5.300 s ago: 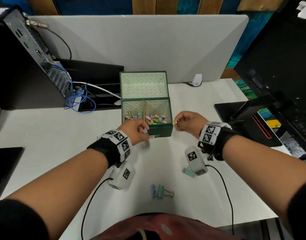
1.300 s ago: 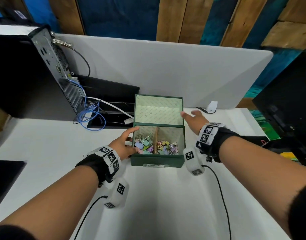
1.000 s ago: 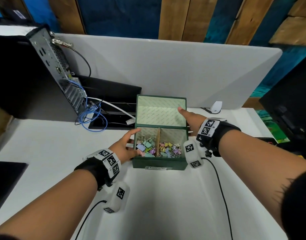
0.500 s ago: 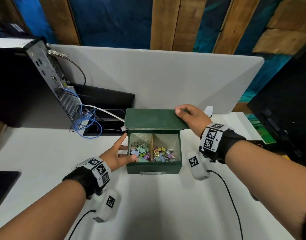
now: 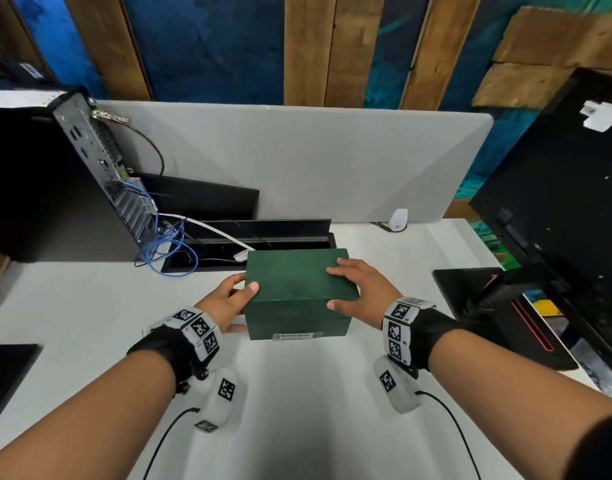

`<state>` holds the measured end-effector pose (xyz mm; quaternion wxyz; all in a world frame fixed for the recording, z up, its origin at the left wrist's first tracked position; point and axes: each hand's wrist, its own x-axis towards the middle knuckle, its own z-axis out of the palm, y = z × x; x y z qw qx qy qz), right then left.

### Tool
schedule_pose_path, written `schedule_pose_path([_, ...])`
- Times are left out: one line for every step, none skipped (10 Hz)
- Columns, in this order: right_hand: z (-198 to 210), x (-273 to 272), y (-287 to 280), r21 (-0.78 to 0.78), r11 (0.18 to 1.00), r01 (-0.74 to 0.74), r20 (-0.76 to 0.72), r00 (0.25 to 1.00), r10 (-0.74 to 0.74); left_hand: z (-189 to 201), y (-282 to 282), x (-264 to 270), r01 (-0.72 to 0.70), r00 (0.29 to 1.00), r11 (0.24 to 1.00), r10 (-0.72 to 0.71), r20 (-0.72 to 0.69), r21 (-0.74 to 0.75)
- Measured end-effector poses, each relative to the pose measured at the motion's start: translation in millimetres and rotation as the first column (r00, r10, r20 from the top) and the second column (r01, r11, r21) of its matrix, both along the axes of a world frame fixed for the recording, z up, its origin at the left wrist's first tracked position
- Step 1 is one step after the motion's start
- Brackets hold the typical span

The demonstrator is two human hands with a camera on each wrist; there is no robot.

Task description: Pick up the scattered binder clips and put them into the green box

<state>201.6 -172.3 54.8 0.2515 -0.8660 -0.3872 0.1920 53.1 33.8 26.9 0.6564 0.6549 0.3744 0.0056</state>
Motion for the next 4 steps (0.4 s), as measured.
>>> schedule_pose_path([1, 1, 0, -0.005, 1.000, 0.002, 0.002, 1.000, -0.002, 3, -2, 0, -0.016, 1.000, 1.000, 0.016, 0.006, -0.014])
schedule_pose_path([8, 2, -1, 0.003, 1.000, 0.004, -0.023, 1.000, -0.004, 9, 0, -5, 0.022, 0.999, 1.000, -0.022, -0.034, 0.011])
schedule_pose_path([21, 7, -4, 0.092, 0.996, -0.001, -0.018, 1.000, 0.003, 13, 10, -10, 0.116, 0.991, 0.987, -0.107, -0.080, 0.113])
schedule_pose_path([54, 10, -12, 0.302, 0.952, 0.037, -0.001, 0.999, -0.039, 15, 17, -22, 0.076, 0.997, 0.978, -0.072, -0.025, 0.194])
